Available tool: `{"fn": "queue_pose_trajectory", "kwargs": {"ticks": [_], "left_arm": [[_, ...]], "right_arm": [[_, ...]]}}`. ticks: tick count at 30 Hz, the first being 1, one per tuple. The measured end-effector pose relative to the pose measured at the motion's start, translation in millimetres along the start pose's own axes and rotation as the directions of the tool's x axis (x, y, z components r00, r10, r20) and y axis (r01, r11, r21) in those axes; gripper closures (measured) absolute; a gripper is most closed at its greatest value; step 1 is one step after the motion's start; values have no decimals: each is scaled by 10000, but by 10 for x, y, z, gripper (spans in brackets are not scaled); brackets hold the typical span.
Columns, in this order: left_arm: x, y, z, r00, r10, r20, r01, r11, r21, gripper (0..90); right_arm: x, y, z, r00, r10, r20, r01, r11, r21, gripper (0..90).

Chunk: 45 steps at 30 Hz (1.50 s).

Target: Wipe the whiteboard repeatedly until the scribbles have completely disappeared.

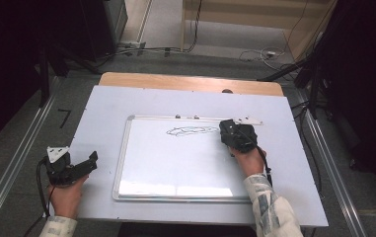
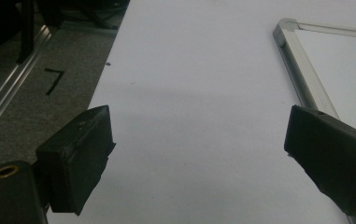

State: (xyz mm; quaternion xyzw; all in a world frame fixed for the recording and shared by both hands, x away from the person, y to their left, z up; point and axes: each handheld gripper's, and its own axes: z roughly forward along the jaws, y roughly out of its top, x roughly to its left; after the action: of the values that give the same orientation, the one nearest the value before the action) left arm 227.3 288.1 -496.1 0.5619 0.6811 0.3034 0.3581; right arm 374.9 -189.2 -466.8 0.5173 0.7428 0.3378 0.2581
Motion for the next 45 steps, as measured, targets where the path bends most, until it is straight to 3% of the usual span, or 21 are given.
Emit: {"fn": "queue_pose_trajectory", "kwargs": {"ticks": [8,15,45], "left_arm": [[3,1,1,10000,-6,-11,6,10000,4,86],[3,1,3,10000,8,14,-8,10000,-4,86],[-8,0,6,10000,29,29,-29,10000,-4,86]], "right_arm": [[-6,51,172,9998,-131,126,128,9995,279,386],[-15,7,306,10000,59,41,-61,9978,655,387],[-26,1,330,9999,125,-14,-124,9982,584,391]]}}
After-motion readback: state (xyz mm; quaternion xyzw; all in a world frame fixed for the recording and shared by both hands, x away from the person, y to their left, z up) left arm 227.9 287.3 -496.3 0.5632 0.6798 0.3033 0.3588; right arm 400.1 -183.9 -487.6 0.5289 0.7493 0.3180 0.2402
